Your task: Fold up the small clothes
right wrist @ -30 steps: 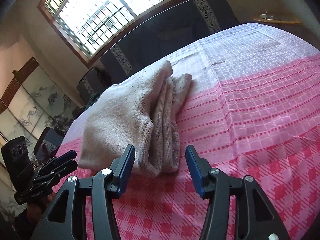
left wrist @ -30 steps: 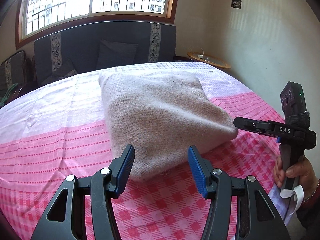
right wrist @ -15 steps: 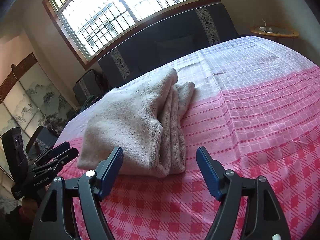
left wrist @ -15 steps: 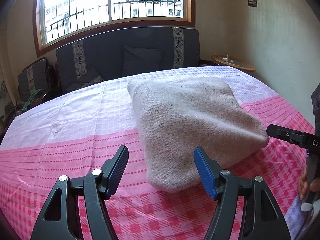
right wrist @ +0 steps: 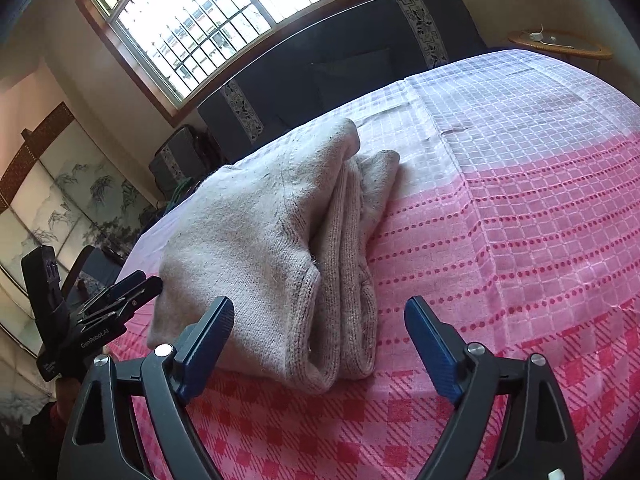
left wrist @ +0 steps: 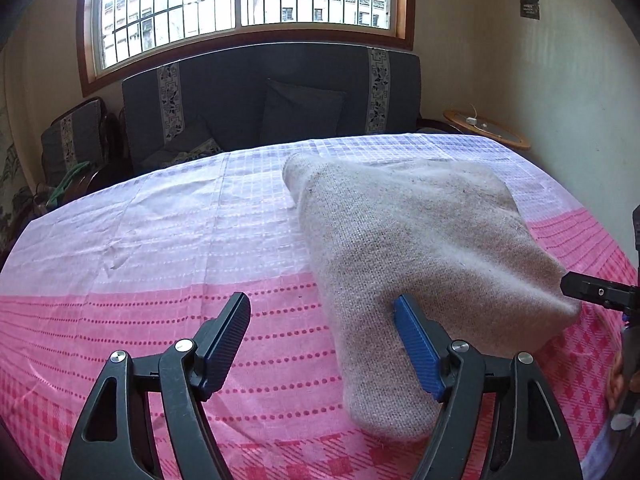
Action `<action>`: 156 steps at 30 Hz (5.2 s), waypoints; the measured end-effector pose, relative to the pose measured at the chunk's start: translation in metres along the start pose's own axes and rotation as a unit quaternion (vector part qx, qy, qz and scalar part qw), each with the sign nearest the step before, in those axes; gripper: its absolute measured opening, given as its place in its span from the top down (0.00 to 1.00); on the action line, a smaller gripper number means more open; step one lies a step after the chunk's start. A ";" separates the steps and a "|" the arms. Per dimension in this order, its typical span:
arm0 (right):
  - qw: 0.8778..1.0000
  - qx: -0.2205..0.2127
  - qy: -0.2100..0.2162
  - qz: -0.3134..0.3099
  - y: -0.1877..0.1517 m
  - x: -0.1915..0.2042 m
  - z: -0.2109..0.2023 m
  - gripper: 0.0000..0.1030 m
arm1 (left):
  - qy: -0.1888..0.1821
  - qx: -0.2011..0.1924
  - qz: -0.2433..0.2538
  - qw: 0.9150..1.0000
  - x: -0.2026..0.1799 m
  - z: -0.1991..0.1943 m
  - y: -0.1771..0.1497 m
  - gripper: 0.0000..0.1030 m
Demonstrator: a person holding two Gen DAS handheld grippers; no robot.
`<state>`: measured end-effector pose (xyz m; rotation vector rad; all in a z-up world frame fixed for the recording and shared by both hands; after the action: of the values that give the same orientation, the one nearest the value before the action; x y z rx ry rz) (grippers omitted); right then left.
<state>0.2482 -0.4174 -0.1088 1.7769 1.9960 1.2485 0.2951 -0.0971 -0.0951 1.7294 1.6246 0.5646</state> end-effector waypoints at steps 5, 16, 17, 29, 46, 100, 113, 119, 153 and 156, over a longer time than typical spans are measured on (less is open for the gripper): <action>0.999 0.026 0.020 0.009 0.009 -0.010 0.017 0.16 | -0.055 0.030 0.008 0.998 -0.002 0.014 0.009 0.27; 0.996 0.060 0.063 0.013 0.027 -0.028 0.037 0.16 | -0.254 0.141 -0.095 0.952 0.023 0.062 0.020 0.28; 0.996 0.063 0.069 0.013 0.029 -0.028 0.038 0.16 | -0.270 0.149 -0.105 0.946 0.025 0.065 0.021 0.28; 0.978 0.103 0.181 0.006 0.048 -0.014 0.072 0.13 | -0.362 0.212 -0.157 0.894 0.015 0.092 0.020 0.28; 0.976 0.107 0.187 -0.027 0.053 -0.003 0.086 0.09 | -0.326 0.210 -0.149 0.910 -0.020 0.094 0.023 0.11; 0.989 0.062 0.136 -0.019 0.058 -0.010 0.042 0.84 | -0.225 0.087 -0.137 0.961 -0.026 0.071 -0.002 0.17; 0.994 0.048 0.093 -0.014 0.048 -0.033 0.041 0.86 | -0.220 0.086 -0.133 0.962 -0.028 0.072 0.000 0.16; 0.997 0.022 0.070 -0.039 0.073 -0.025 0.024 0.66 | -0.220 0.086 -0.134 0.962 -0.029 0.072 0.000 0.16; 0.995 0.063 -0.003 -0.071 0.008 -0.007 0.009 0.91 | -0.222 0.084 -0.145 0.960 -0.023 0.071 0.001 0.16; 0.996 0.056 0.003 -0.065 0.005 -0.015 0.010 0.91 | -0.218 0.081 -0.147 0.961 -0.021 0.071 0.000 0.14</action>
<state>0.2621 -0.4268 -0.1171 1.6617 2.1858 1.1259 0.3438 -0.1309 -0.1392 1.5444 1.5907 -0.0943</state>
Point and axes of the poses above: each gripper's, at about its wrist camera, not at the fingertips, and z roughly the way its jaws point, x to its left, y to its top, the point moved 4 cm from there along z, roughly the way its jaws point, and after that the axes turned 10 degrees about -z, right-handed, at the moved point
